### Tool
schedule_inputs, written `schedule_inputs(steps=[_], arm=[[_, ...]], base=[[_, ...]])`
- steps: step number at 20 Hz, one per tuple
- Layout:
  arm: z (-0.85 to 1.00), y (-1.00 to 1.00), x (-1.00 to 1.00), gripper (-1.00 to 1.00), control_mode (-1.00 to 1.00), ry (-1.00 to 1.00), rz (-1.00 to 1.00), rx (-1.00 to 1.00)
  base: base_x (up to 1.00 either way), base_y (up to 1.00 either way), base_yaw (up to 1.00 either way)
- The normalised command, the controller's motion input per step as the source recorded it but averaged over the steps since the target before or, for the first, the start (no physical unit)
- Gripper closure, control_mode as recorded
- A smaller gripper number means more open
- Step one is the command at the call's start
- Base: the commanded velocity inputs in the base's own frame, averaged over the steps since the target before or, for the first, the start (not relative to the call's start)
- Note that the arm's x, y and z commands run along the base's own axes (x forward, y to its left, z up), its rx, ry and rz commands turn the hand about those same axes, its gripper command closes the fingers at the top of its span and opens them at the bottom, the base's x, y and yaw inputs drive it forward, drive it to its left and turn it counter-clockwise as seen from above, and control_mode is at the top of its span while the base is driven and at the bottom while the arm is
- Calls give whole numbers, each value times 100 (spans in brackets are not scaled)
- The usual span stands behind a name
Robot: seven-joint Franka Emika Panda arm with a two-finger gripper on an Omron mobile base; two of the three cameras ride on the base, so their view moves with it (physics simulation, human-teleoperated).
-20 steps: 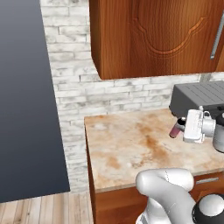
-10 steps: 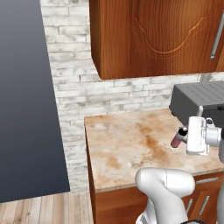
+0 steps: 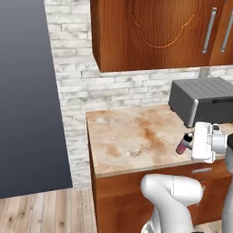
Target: Move the drinks to the dining counter.
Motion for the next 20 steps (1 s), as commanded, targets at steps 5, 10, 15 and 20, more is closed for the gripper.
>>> schedule_inputs(steps=[5,10,15,20], arm=[[0,0,0,100,100,0,0,0],[0,0,0,100,100,0,0,0],[0,0,0,100,100,0,0,0],[0,0,0,100,100,0,0,0]], base=[[-88,-29,-8],[-40,-33,-42],[-38,-23,-52],[-27,-9,-53]])
